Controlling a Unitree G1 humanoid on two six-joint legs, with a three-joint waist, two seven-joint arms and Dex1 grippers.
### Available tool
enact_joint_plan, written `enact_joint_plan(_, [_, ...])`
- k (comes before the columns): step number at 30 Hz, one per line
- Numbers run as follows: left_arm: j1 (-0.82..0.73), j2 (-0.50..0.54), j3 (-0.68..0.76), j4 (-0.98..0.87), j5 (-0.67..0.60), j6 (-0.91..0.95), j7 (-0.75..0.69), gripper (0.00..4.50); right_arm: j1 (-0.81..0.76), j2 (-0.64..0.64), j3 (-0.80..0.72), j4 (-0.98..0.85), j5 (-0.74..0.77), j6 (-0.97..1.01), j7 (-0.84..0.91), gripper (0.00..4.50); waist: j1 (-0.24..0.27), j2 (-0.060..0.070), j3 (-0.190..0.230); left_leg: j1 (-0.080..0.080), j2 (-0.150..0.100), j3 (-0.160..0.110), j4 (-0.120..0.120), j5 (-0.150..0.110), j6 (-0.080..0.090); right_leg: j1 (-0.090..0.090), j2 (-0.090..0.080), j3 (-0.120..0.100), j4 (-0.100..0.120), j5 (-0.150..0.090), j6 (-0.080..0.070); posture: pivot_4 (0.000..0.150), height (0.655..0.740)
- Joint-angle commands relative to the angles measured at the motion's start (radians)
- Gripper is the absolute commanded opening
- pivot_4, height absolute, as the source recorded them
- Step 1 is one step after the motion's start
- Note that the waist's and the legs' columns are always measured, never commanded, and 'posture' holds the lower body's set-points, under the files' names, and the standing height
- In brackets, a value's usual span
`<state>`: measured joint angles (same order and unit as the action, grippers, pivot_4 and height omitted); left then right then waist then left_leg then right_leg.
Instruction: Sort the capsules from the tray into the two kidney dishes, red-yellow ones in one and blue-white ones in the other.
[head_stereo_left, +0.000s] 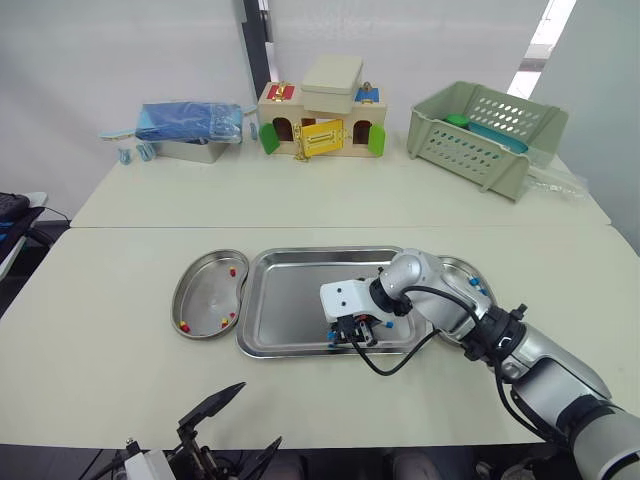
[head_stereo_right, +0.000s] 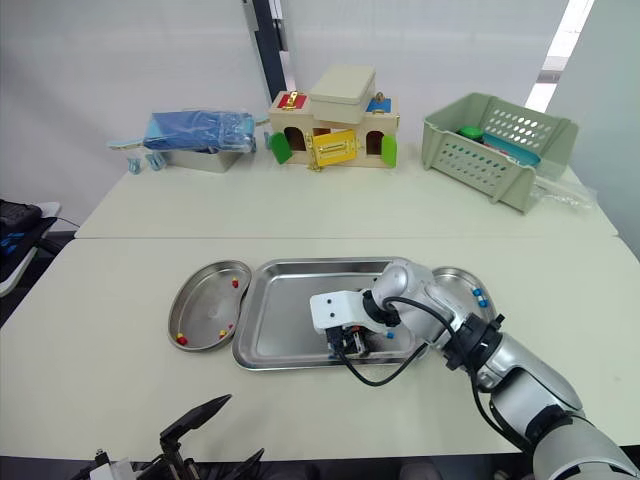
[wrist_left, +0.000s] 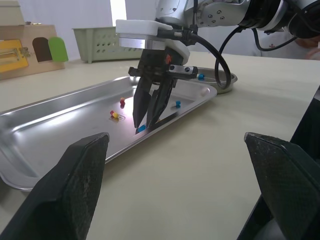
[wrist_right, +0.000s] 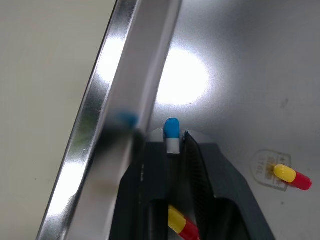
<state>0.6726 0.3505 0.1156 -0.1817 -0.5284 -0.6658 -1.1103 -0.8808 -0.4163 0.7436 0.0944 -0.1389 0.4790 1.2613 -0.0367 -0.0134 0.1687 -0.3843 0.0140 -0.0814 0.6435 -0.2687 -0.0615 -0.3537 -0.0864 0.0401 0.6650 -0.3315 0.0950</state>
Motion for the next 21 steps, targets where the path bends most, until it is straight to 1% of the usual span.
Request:
enact_joint_plan(1, [0.014,0.012,-0.006,-0.027,-0.001,-0.017,0.007,4.50,0.012,0.003,-0.006,-0.006,-0.010,-0.006,0.008,0.02,0.000,0.000,0.000,0.000,0.000,0.000,0.000,0.000,0.000,0.000,0.000,0.000,0.000,0.000,0.000,0.150,0.7400])
enact_joint_plan(10, [0.009,0.025,-0.011,-0.039,-0.011,-0.004,0.014,4.50,0.032,0.010,-0.058,-0.034,0.038,0.004,0.017,0.02,0.000,0.000,0.000,0.000,0.000,0.000,0.000,0.000,0.000,0.000,0.000,0.000,0.000,0.000,0.000,0.150,0.7400])
enact_joint_plan(12, [0.005,0.044,-0.027,-0.050,-0.011,0.009,-0.004,4.50,0.078,-0.015,-0.158,-0.107,0.122,0.015,0.019,0.02,0.002,0.000,0.000,0.000,0.000,0.000,0.000,0.000,0.000,0.000,0.000,0.000,0.000,0.000,0.000,0.150,0.7400])
enact_joint_plan(14, [-0.008,0.071,-0.042,-0.054,-0.013,0.022,-0.024,4.50,0.142,-0.067,-0.268,-0.189,0.193,-0.001,0.015,0.02,0.008,0.000,0.000,-0.001,0.000,0.000,0.000,0.000,0.000,0.000,0.000,0.000,-0.001,0.000,0.000,0.150,0.7400])
enact_joint_plan(18, [-0.055,0.105,-0.075,-0.049,-0.019,0.029,-0.059,4.50,0.278,-0.220,-0.427,-0.329,0.308,-0.004,0.058,0.02,0.013,0.000,0.000,-0.002,0.000,0.000,0.000,0.000,0.000,0.001,-0.001,-0.001,-0.002,0.000,0.000,0.150,0.7400])
enact_joint_plan(21, [-0.098,0.120,-0.113,-0.051,-0.027,0.042,-0.089,4.50,0.382,-0.329,-0.569,-0.390,0.370,0.014,0.045,0.02,0.009,0.000,0.000,-0.002,0.000,0.000,0.000,0.000,0.000,0.001,0.000,-0.001,-0.002,0.000,0.000,0.150,0.7400])
